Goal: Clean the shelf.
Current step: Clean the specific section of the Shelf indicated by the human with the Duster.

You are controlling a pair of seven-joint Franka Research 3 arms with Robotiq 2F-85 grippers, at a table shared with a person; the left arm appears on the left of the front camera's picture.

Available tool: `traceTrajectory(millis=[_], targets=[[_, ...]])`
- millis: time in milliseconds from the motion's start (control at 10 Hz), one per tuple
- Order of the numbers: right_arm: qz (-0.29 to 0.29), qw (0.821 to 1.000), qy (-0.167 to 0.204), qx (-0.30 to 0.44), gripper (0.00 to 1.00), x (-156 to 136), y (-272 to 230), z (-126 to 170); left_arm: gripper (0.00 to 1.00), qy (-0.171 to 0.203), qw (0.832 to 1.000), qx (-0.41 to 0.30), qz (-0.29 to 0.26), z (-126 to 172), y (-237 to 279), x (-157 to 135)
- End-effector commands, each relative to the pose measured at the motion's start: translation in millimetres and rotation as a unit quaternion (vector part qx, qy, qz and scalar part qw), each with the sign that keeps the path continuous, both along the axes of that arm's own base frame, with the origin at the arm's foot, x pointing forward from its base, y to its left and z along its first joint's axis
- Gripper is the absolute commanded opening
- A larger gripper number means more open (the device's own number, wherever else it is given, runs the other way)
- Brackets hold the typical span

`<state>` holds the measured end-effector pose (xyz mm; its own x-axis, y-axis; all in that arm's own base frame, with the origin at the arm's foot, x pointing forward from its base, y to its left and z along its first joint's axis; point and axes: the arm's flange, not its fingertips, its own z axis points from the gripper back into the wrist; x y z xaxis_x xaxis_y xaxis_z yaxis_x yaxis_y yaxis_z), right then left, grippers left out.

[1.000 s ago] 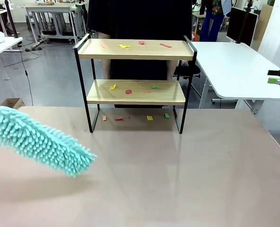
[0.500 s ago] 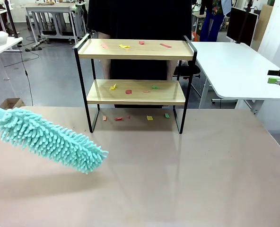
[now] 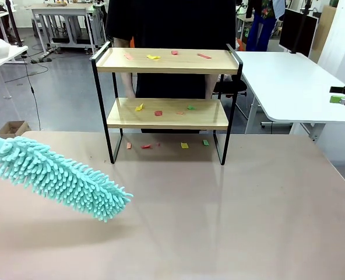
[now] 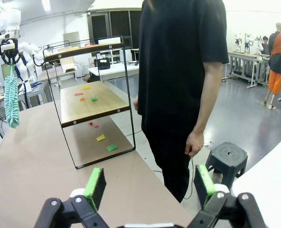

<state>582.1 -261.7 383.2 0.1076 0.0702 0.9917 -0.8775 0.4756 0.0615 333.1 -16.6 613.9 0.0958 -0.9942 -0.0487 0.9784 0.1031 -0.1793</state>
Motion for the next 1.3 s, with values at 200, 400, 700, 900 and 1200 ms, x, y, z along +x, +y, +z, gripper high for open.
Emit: traceTrajectory(millis=[200,400,700,900,1200], targets=[[0.002,1.0,-0.004,-0.001,1.0,1.1,2.7,3.5,0.13,0.002,1.0,0.002,-0.003,2.8,1.9,-1.1],[0.002,1.0,-0.004,-0.001,1.0,1.1,2.7,3.5,0.13,0.002,1.0,0.002,-0.003,2.8,1.9,-1.1],[0.002,1.0,-0.004,-0.001,1.0,1.1,2.7,3.5,0.13,0.002,1.0,0.002,-0.003,2.8,1.9,-1.1],[0.002,1.0,-0.004,-0.001,1.0,1.1,2.7,3.5,0.13,0.002,1.0,0.002,-0.003,2.8,1.9,-1.1],[0.002,1.0,-0.004,-0.001,1.0,1.1,2.7,3.5,0.13,0.002,1.0,0.002,-0.003,2.8,1.9,-1.1]])
